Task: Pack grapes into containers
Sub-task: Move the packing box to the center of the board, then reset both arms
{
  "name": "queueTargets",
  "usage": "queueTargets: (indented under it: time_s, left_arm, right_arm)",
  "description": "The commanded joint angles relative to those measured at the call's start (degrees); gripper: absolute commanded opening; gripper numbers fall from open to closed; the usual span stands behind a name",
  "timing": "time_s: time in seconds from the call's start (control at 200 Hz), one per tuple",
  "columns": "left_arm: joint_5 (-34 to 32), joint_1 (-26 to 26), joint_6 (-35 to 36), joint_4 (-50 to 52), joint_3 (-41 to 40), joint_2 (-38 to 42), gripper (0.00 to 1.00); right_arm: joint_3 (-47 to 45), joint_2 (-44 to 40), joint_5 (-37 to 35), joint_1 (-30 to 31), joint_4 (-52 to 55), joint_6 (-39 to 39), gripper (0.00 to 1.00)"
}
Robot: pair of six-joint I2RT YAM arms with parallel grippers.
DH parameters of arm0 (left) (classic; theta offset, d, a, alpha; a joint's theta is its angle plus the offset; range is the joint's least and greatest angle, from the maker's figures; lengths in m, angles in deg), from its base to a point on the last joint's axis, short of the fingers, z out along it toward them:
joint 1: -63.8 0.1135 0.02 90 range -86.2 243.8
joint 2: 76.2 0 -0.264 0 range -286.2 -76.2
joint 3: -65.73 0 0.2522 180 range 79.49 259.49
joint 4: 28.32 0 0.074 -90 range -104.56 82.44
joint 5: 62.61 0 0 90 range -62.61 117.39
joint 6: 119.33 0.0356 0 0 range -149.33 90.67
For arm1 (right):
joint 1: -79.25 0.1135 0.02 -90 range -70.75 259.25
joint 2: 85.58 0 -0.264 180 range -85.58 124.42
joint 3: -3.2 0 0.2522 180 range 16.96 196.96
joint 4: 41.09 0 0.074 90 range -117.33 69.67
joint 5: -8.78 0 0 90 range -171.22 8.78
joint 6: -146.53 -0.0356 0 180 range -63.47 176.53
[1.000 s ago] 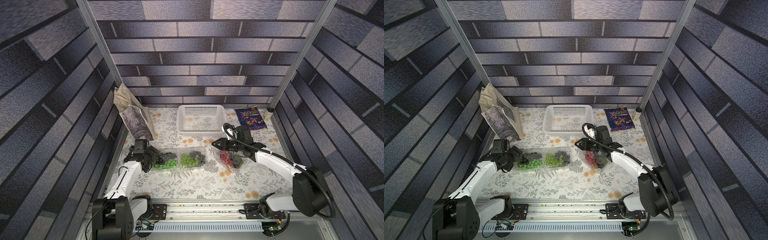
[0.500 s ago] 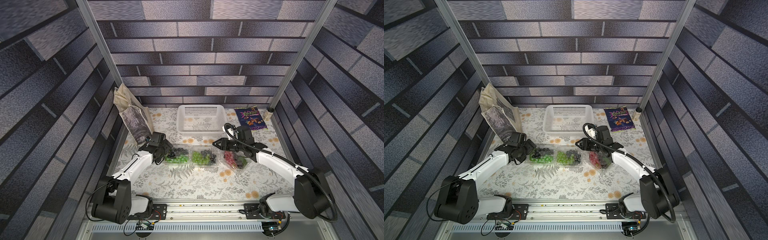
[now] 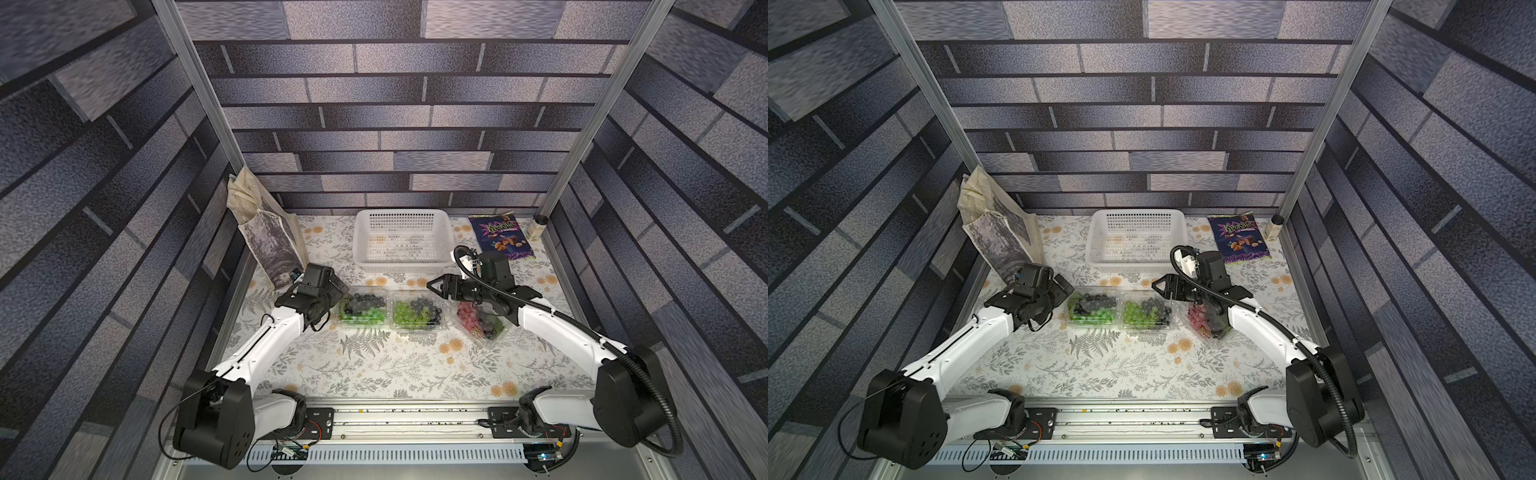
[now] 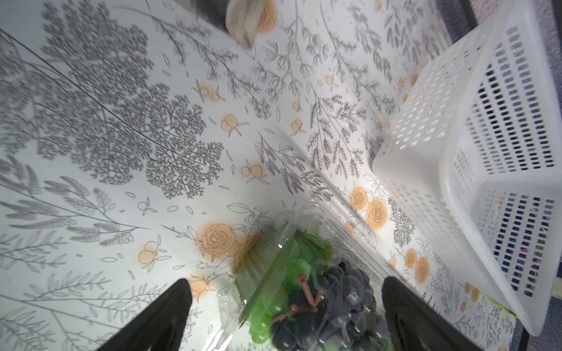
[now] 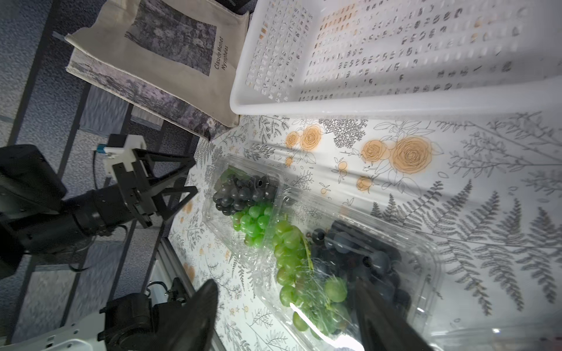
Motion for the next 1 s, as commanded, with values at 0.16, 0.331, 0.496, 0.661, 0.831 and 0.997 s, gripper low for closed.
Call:
queueTargets:
  time_s: [0.16,0.331,0.496,0.661,0.831,0.997]
  left_arm:
    - [-4.34,3.5,19.63,1.74,0.54,8.22,1.0]
    - [-6.83,5.01,30.82,-3.84,-0.69,9.47,1.0]
    - [-8.5,6.9,38.1,-11.82,-3.82,9.95,1.0]
    - [-5.71,10.54,44.84,-24.5,-10.17,8.31,1.0]
    - [-4.53,14.69,45.56,-37.08,-14.7,2.42,1.0]
    - [-5.6,15.37,49.53,-50.61,-18.0,-4.67,1.0]
  right_arm:
    - [1.18,-5.62,-16.55,-5.34,8.23,10.84,1.0]
    - [-2.18,-7.42,-27.68,-8.24,4.33,15.45,1.0]
    - [-8.12,-8.13,-34.25,-9.47,-4.62,17.53,1.0]
    - [-12.0,-7.96,-38.44,-10.54,-12.16,19.52,1.0]
    - [-15.74,-7.54,-41.14,-12.09,-20.3,22.35,1.0]
    - [-18.79,-3.99,-39.37,-14.77,-27.51,22.77,1.0]
